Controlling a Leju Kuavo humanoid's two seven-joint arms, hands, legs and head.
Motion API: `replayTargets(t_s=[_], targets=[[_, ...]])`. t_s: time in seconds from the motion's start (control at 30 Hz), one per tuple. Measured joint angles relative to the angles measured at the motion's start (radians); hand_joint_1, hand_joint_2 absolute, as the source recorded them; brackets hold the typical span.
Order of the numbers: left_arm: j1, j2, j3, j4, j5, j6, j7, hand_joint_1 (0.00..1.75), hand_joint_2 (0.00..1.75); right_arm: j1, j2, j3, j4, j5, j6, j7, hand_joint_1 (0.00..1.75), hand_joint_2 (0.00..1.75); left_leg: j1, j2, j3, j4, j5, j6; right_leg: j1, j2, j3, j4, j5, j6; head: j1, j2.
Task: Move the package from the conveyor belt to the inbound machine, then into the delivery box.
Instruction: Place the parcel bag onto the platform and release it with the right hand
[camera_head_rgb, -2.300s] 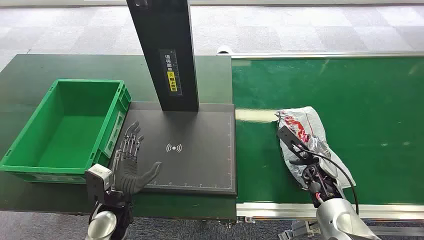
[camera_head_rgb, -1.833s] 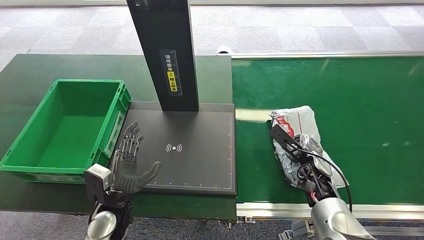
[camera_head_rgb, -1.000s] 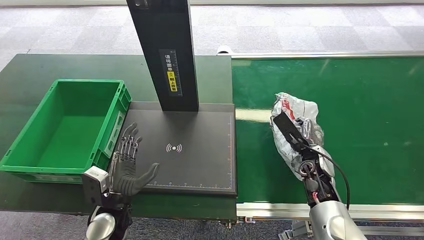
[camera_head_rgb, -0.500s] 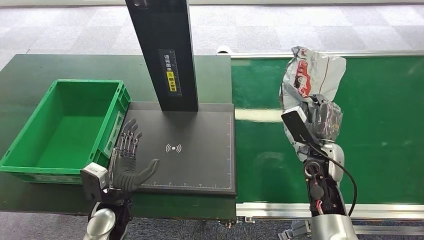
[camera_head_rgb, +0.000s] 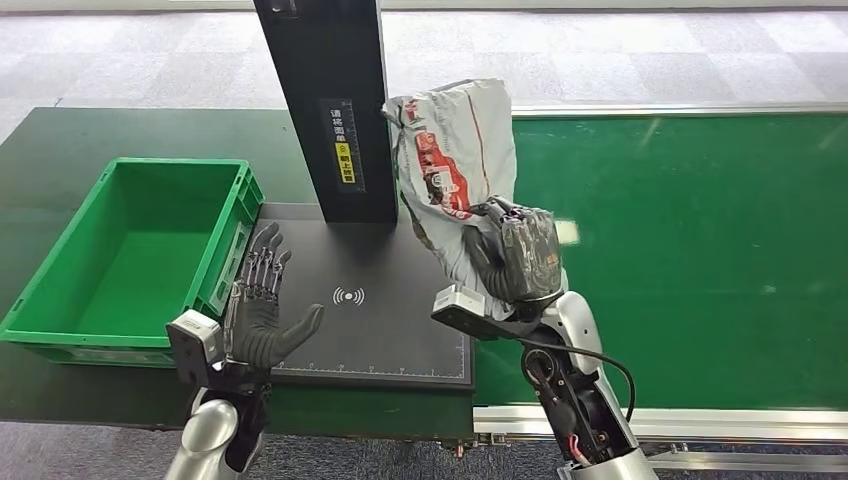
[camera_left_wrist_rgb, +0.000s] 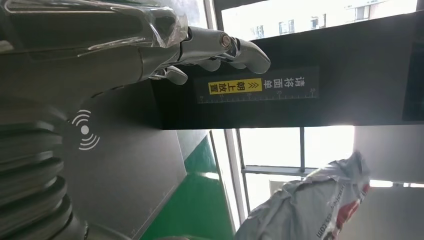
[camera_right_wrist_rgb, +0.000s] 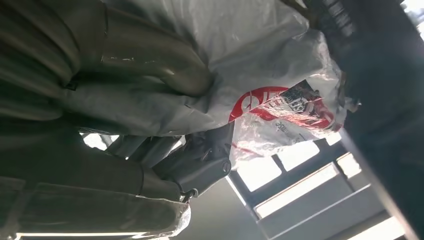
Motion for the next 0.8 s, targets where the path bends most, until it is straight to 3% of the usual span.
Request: replayTargets(t_s=[0.17, 0.4, 0.7, 0.8], targets=[[-0.016, 0.004, -0.008, 0.015, 0.012, 0.000, -0.011, 0.00, 1.75, -0.012, 0.007, 0.124, 0.039, 0.001, 0.034, 0.011, 1.75, 1.75, 0.000, 0.000, 0.000, 0.000, 0.000, 0.000, 0.000, 0.000, 0.000, 0.000, 0.000, 0.000, 0.000, 0.000], [-0.027, 0.011, -0.021, 0.034, 0.029, -0.009, -0.021, 0.00, 1.75, -0.102, 0.035, 0.297, 0.287, 0.127, 0.117, 0.163, 1.75, 1.75, 0.000, 0.000, 0.000, 0.000, 0.000, 0.000, 0.000, 0.000, 0.000, 0.000, 0.000, 0.000, 0.000, 0.000], [-0.027, 0.023, -0.035, 0.036, 0.033, -0.010, -0.016, 0.00, 1.75, -0.173, 0.066, 0.383, 0.514, 0.141, 0.306, 0.238, 1.75, 1.75, 0.000, 0.000, 0.000, 0.000, 0.000, 0.000, 0.000, 0.000, 0.000, 0.000, 0.000, 0.000, 0.000, 0.000], [-0.027, 0.025, -0.035, 0.040, 0.033, -0.010, -0.014, 0.00, 1.75, -0.191, 0.074, 0.397, 0.553, 0.139, 0.325, 0.244, 1.75, 1.75, 0.000, 0.000, 0.001, 0.000, 0.000, 0.000, 0.000, 0.000, 0.000, 0.000, 0.000, 0.000, 0.000, 0.000]])
